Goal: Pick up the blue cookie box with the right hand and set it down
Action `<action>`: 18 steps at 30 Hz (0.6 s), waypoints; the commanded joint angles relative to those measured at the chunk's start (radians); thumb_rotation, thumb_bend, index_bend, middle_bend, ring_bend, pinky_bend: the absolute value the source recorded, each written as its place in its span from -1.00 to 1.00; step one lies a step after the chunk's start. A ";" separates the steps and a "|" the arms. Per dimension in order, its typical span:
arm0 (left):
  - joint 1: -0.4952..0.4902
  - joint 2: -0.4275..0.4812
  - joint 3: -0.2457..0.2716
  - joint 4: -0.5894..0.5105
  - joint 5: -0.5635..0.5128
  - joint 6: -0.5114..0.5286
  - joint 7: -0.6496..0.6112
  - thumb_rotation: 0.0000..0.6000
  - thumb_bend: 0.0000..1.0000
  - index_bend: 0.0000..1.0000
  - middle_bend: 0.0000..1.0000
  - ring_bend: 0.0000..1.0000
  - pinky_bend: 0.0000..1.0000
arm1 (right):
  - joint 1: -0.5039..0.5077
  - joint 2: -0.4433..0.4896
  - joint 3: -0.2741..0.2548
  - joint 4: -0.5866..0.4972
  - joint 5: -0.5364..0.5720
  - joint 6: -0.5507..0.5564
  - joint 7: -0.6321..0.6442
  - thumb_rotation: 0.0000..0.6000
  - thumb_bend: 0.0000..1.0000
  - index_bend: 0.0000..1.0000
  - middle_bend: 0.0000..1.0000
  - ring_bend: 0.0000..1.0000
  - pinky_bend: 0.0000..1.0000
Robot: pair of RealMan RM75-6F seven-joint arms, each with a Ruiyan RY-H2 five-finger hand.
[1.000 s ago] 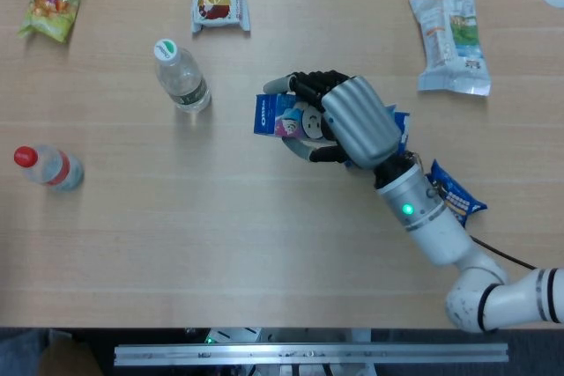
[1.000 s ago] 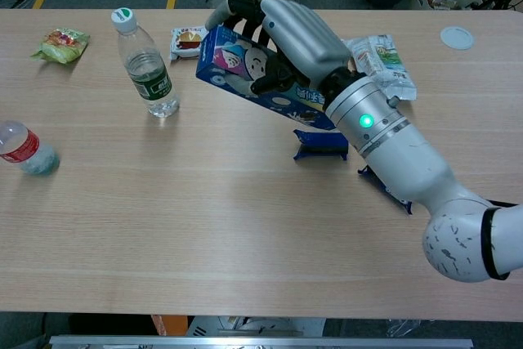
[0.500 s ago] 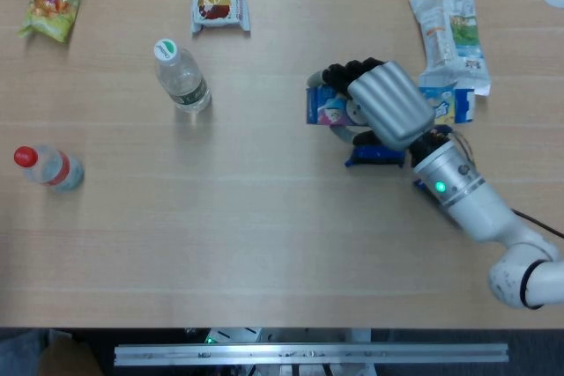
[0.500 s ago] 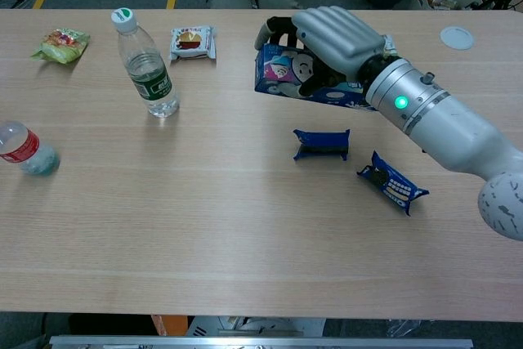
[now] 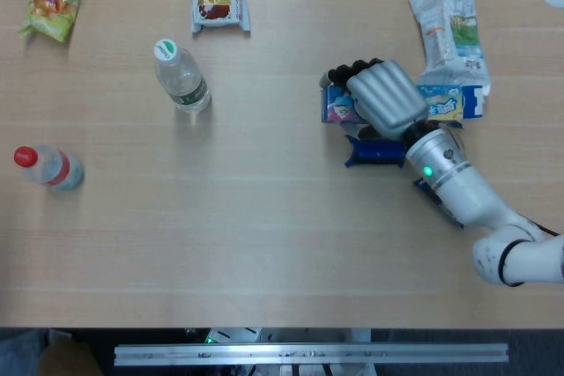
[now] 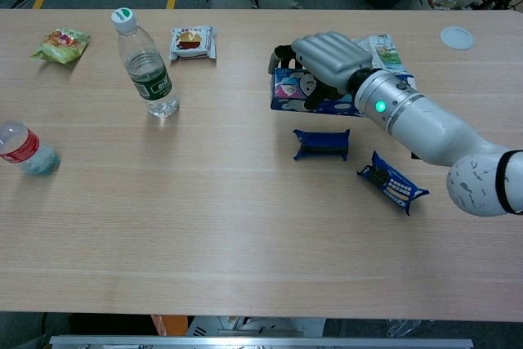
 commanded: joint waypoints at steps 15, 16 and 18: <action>-0.004 0.005 -0.007 0.004 0.002 0.004 -0.010 1.00 -0.47 -0.67 -0.74 -0.80 -0.85 | -0.037 0.130 -0.019 -0.208 0.097 0.042 -0.058 1.00 -0.55 -0.87 -0.71 -0.69 -0.49; -0.005 0.007 -0.009 0.004 0.003 0.005 -0.011 1.00 -0.47 -0.67 -0.73 -0.80 -0.85 | -0.053 0.152 -0.025 -0.232 0.083 0.062 -0.050 1.00 -0.55 -0.87 -0.71 -0.69 -0.49; -0.007 0.009 -0.013 0.004 0.002 0.008 -0.014 1.00 -0.47 -0.67 -0.73 -0.80 -0.85 | -0.099 0.208 -0.042 -0.287 0.045 0.122 -0.024 1.00 -0.55 -0.87 -0.70 -0.69 -0.49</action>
